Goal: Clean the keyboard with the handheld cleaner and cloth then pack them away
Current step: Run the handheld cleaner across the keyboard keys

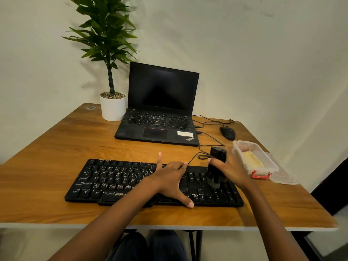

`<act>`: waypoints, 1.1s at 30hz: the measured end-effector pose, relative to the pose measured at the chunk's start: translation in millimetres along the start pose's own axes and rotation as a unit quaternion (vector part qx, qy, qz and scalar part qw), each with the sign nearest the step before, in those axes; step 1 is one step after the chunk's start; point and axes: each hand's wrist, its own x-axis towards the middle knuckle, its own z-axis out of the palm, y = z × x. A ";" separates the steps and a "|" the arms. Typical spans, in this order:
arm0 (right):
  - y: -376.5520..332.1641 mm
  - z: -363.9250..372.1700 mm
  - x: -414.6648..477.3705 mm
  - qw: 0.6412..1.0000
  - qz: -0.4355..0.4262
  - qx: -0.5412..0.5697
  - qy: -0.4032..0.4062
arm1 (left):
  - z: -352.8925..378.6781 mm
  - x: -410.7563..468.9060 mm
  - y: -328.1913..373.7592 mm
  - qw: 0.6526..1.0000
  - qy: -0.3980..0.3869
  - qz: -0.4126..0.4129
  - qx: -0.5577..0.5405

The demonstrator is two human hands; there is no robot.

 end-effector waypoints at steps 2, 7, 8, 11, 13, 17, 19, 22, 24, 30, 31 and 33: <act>-2.1 2.8 -4.6 1.000 0.006 0.003 -0.017 | -0.2 0.4 -0.2 1.000 -0.003 -0.003 -0.002; -14.2 9.1 -17.7 0.999 -0.037 -0.015 -0.012 | 0.1 0.6 0.3 1.000 -0.007 -0.008 -0.004; -16.4 8.5 -20.6 0.999 -0.024 -0.019 -0.042 | 0.2 0.4 0.2 1.000 -0.006 -0.008 -0.004; -20.0 7.5 -26.6 0.999 -0.034 -0.003 -0.018 | 0.9 0.7 -0.3 1.000 -0.002 -0.007 0.003; -17.2 10.8 -30.4 0.998 -0.051 -0.006 0.019 | 1.5 1.0 -0.7 1.000 -0.003 -0.008 0.006; -13.0 10.0 -39.3 1.000 -0.024 0.002 -0.018 | 0.6 0.5 -0.1 1.000 -0.001 -0.007 0.001; -10.7 9.4 -42.4 0.998 -0.043 0.015 0.042 | -0.1 -0.1 0.0 1.000 -0.002 -0.007 -0.001; -9.1 13.1 -49.6 0.999 -0.032 0.022 -0.003 | 0.0 -0.2 0.9 1.000 -0.004 -0.008 0.000; -8.5 10.9 -52.2 0.999 -0.019 0.017 -0.041 | -0.5 -0.7 1.2 1.000 -0.006 -0.010 -0.001; -7.7 11.8 -51.4 0.997 -0.034 0.041 0.051 | -0.2 -1.1 1.3 1.000 -0.009 -0.010 -0.002; -5.3 11.6 -51.3 0.999 -0.020 0.027 0.022 | -0.2 -1.0 1.1 1.000 -0.008 -0.010 -0.002; -4.8 6.9 -50.7 0.999 -0.010 0.027 0.019 | -0.5 -1.2 1.2 1.000 -0.008 -0.010 -0.003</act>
